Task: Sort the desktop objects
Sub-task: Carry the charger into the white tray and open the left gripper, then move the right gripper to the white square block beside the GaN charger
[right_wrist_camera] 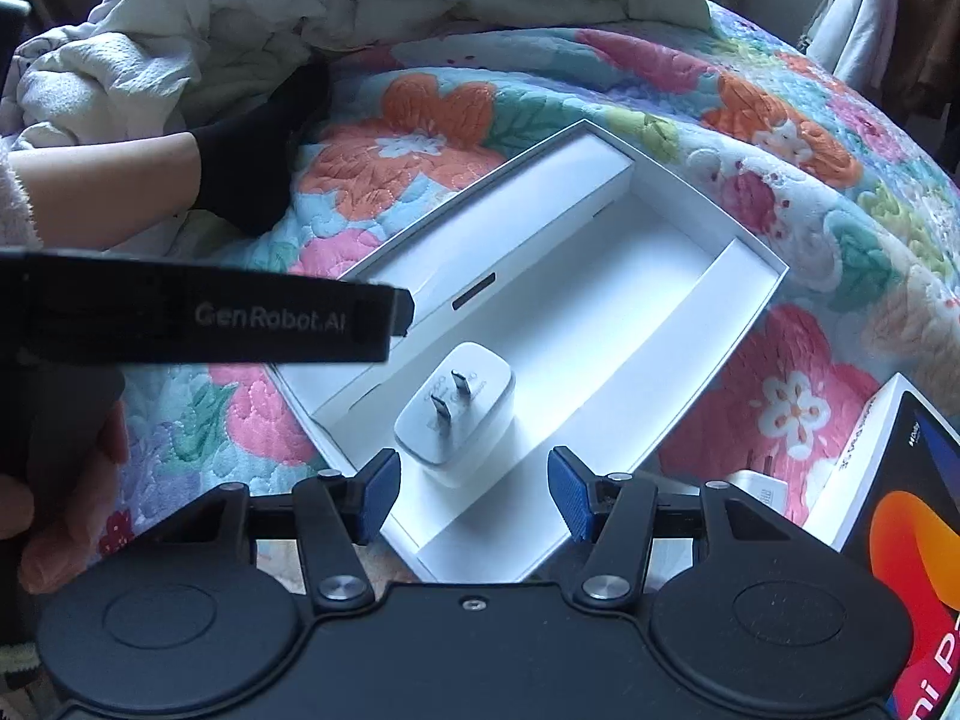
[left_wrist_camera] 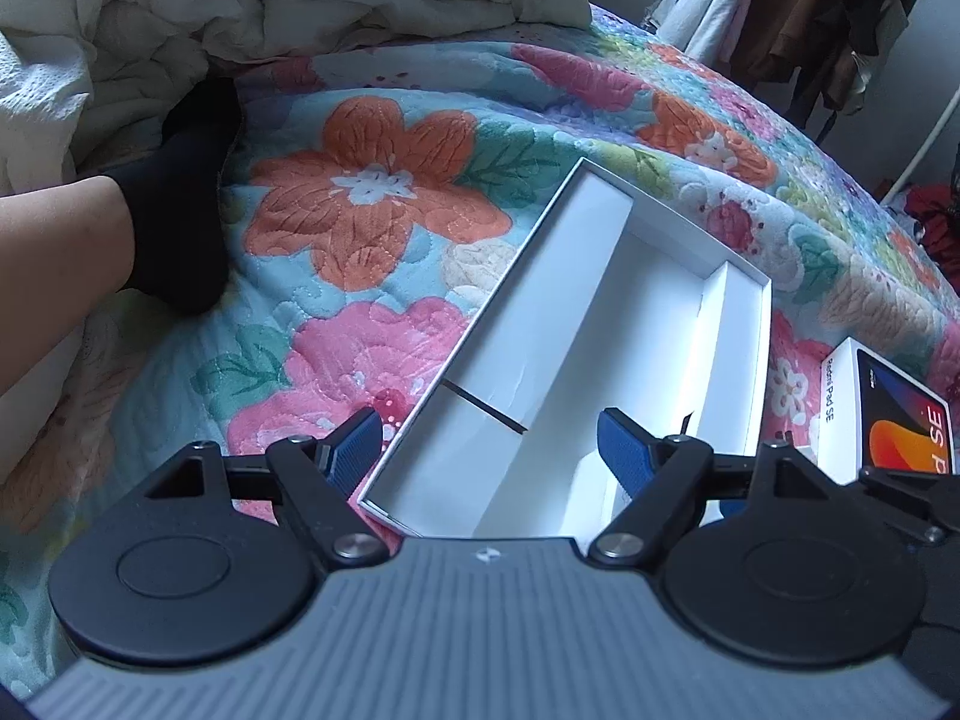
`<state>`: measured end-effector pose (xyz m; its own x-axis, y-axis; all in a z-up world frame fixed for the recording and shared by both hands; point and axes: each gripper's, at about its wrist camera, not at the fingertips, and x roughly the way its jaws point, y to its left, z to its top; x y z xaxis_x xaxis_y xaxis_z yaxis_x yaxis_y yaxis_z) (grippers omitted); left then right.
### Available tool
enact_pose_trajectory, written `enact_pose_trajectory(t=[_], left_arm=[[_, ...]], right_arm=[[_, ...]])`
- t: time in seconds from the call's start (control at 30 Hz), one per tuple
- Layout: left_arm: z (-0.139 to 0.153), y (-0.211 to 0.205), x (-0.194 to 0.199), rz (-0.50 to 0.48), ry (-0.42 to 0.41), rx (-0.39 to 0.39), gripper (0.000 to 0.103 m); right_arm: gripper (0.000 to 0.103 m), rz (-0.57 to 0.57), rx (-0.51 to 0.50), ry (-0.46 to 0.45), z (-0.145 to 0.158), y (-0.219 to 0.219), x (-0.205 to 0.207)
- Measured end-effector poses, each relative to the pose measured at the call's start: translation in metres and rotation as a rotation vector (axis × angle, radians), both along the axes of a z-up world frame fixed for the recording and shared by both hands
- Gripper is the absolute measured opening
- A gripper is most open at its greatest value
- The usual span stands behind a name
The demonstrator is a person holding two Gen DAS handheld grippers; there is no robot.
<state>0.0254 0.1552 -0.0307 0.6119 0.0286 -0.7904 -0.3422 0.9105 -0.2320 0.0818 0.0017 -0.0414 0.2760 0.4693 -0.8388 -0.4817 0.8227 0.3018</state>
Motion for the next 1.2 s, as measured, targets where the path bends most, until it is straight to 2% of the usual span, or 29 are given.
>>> enact_pose_trajectory(t=[0.17, 0.23, 0.27, 0.4, 0.47, 0.5, 0.6, 0.67, 0.7, 0.77, 0.8, 0.83, 0.87, 0.93, 1.1, 1.2], left_arm=[[-0.009, -0.005, 0.004, -0.03, 0.021, -0.028, 0.078], [-0.011, -0.002, 0.005, -0.025, 0.026, -0.044, 0.078], [-0.013, -0.001, 0.005, -0.022, 0.028, -0.052, 0.078], [-0.015, 0.008, 0.004, 0.016, 0.022, -0.112, 0.078], [-0.012, 0.008, 0.004, 0.018, 0.013, -0.106, 0.079], [-0.01, 0.008, 0.004, 0.018, 0.009, -0.102, 0.079], [-0.009, 0.004, 0.004, 0.012, 0.011, -0.092, 0.079], [-0.009, 0.001, 0.005, 0.008, 0.012, -0.086, 0.079], [-0.01, 0.001, 0.005, 0.011, 0.015, -0.096, 0.079], [-0.01, 0.006, 0.005, 0.017, 0.02, -0.113, 0.079], [-0.009, 0.008, 0.004, 0.021, 0.019, -0.114, 0.079], [-0.007, 0.011, 0.002, 0.035, 0.006, -0.116, 0.079], [-0.004, 0.014, 0.0, 0.05, -0.007, -0.118, 0.08], [-0.005, 0.01, 0.0, 0.009, 0.0, -0.094, 0.08], [-0.007, -0.001, 0.001, -0.098, 0.022, -0.033, 0.08], [-0.009, -0.008, 0.002, -0.162, 0.035, 0.005, 0.08]], right_arm=[[0.054, 0.078, -0.004, -0.029, -0.004, 0.024, -0.001], [0.041, 0.109, -0.005, -0.041, -0.005, 0.033, -0.002], [0.038, 0.104, 0.009, -0.03, -0.007, 0.034, -0.001], [0.026, -0.033, 0.161, 0.118, -0.017, 0.013, 0.015], [0.002, -0.115, 0.249, 0.233, -0.028, 0.0, 0.023], [0.001, -0.154, 0.274, 0.297, -0.036, -0.006, 0.025], [0.0, -0.221, 0.279, 0.397, -0.049, -0.016, 0.022], [0.002, -0.181, 0.255, 0.346, -0.038, -0.015, 0.017], [0.006, -0.161, 0.243, 0.321, -0.032, -0.014, 0.015], [0.025, -0.119, 0.209, 0.222, -0.015, -0.011, 0.01], [0.041, -0.118, 0.205, 0.178, -0.007, -0.011, 0.009], [0.045, -0.126, 0.2, 0.147, 0.0, -0.011, 0.009], [0.045, -0.134, 0.198, 0.131, 0.005, -0.011, 0.01], [0.046, -0.159, 0.207, 0.135, 0.011, -0.012, 0.016], [0.046, -0.206, 0.123, 0.214, 0.017, -0.011, 0.035], [0.046, -0.212, 0.123, 0.252, 0.023, -0.009, 0.044]])
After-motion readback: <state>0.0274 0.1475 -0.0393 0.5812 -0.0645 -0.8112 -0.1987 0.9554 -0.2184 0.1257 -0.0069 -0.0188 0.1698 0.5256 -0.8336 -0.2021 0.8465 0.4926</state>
